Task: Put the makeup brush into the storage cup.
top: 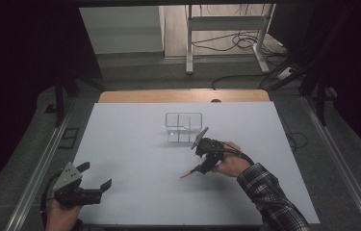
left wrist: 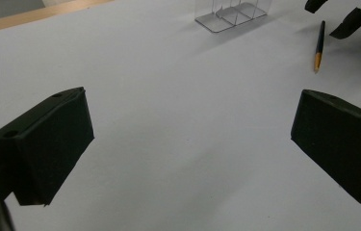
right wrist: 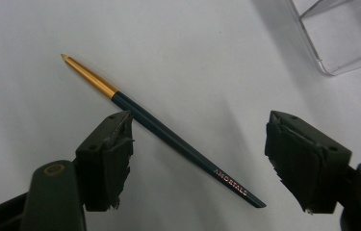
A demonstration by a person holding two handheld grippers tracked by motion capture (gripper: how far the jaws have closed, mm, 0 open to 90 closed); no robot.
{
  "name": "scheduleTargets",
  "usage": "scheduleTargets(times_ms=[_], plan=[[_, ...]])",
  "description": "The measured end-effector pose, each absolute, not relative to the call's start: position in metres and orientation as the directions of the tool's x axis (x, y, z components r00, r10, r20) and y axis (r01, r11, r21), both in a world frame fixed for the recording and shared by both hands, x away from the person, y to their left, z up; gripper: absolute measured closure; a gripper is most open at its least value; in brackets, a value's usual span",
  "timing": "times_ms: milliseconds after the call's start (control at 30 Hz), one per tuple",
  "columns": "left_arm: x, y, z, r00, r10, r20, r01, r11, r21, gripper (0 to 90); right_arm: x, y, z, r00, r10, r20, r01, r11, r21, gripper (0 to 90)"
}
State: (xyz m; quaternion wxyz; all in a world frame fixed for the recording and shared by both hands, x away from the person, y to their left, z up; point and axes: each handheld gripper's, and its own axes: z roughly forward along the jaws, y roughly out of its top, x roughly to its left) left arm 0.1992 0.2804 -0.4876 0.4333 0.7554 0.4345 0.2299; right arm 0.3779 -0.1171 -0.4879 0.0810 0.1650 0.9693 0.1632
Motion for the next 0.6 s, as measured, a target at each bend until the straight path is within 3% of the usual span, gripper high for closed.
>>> scheduleTargets(times_ms=[400, 600], plan=[[0.199, 0.28, -0.488, 0.518, 0.855, -0.027, 0.458, -0.251, 0.853, 1.3, 0.38, -0.117, -0.498, -0.942, 0.323, -0.09, 0.283, 0.91, 0.304, 35.4], [0.199, 0.28, -0.488, 0.518, 0.855, -0.024, 0.458, -0.254, 0.852, 1.4, 0.381, -0.114, -0.5, -0.95, 0.306, -0.065, 0.276, 0.918, 0.285, 46.9]])
